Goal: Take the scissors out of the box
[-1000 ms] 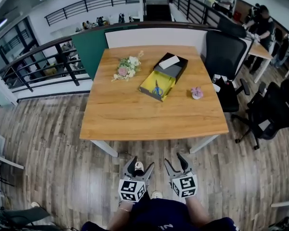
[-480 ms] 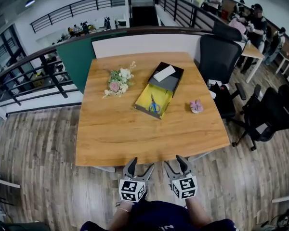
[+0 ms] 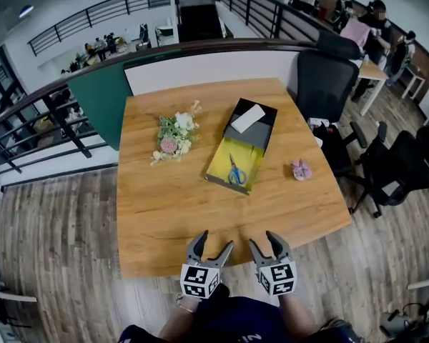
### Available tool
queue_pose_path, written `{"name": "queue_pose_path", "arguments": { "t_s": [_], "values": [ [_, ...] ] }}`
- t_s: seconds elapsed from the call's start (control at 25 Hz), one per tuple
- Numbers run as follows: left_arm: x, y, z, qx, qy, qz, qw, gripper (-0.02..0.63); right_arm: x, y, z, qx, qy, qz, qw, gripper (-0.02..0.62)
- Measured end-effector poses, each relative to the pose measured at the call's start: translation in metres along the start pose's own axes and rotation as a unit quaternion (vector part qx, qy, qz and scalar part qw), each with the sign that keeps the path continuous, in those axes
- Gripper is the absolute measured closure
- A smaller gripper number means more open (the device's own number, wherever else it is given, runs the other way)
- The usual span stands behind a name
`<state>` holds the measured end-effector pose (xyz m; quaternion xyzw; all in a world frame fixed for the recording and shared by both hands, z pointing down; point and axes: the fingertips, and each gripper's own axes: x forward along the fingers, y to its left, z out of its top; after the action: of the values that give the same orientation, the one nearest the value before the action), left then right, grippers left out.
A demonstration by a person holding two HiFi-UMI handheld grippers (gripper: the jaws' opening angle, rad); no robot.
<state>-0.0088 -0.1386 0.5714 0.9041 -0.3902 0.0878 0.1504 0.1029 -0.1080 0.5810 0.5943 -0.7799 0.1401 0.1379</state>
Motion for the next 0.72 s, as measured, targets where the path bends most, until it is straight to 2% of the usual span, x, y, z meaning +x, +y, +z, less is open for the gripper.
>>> {"name": "queue_pose_path", "arguments": {
  "t_s": [0.28, 0.56, 0.72],
  "values": [
    [0.027, 0.034, 0.014, 0.012, 0.002, -0.021, 0.9997, 0.265, 0.04, -0.003, 0.009, 0.013, 0.008, -0.026, 1.0, 0.374],
    [0.045, 0.057, 0.027, 0.018, 0.001, -0.018, 0.9997, 0.27, 0.069, -0.015, 0.024, 0.02, 0.008, -0.033, 0.999, 0.376],
    [0.053, 0.061, 0.03, 0.013, 0.002, -0.005, 0.9999, 0.27, 0.089, -0.03, 0.04, 0.018, 0.017, -0.024, 0.999, 0.377]
  ]
}}
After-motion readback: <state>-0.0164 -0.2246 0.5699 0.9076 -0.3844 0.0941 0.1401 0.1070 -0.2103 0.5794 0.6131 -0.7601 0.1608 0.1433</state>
